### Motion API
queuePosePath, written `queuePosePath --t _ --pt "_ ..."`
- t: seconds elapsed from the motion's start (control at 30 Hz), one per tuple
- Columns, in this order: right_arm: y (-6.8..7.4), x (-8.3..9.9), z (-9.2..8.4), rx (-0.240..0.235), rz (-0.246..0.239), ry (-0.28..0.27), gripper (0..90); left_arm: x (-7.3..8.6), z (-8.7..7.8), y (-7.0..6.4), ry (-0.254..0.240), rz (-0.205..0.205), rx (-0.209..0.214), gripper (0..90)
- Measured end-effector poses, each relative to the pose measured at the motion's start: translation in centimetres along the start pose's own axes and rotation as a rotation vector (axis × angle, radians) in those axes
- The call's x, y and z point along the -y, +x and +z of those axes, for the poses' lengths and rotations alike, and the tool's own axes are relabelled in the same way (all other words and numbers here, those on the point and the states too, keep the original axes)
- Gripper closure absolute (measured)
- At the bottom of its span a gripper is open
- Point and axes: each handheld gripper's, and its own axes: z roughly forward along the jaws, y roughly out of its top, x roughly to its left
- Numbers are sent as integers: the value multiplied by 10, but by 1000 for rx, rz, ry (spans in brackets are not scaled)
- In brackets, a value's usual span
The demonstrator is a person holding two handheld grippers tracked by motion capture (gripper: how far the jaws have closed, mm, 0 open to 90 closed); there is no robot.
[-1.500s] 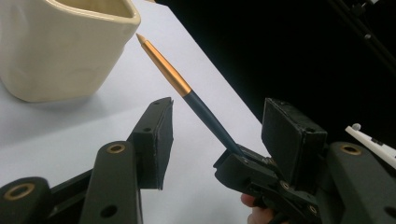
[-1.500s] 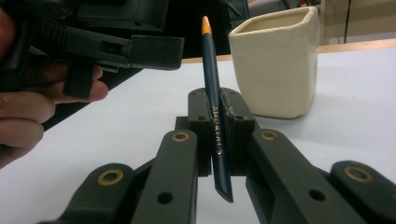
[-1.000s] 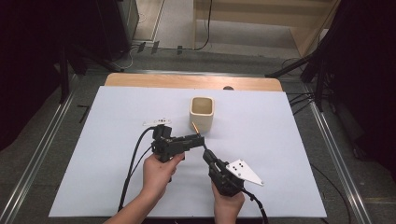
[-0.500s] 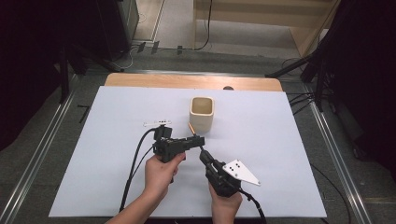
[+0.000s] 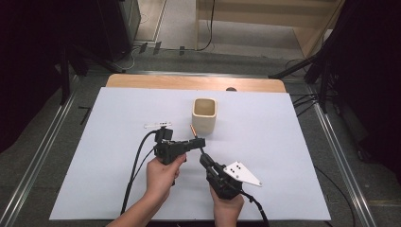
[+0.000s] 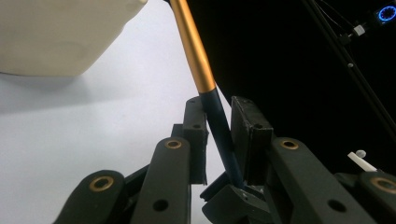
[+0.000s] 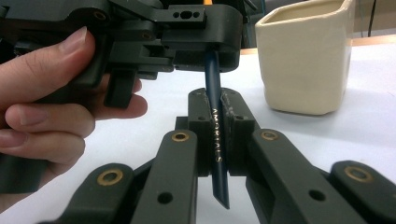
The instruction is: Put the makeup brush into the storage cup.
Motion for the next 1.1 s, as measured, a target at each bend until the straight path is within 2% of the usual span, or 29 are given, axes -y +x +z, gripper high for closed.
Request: queuePosePath --t 0.6,0.67,0.7,0.77,0.9,1.0,1.1 --pt "0 2 2 -3 9 25 844 -1 1 5 17 -63 64 833" --pt "0 2 2 -4 8 26 843 -1 1 6 16 -73 71 834" --pt "1 1 2 0 7 24 836 -1 0 7 13 -98 88 835" --pt "2 0 2 6 -3 18 790 -1 0 8 6 -109 93 836" --pt "7 -4 3 15 -33 44 656 -6 -6 9 -6 -94 75 835" --pt "7 -6 3 1 -18 55 575 -8 -9 11 -9 -90 62 835" --pt "8 -9 4 -9 -25 79 512 -11 -11 12 -3 -70 38 835"
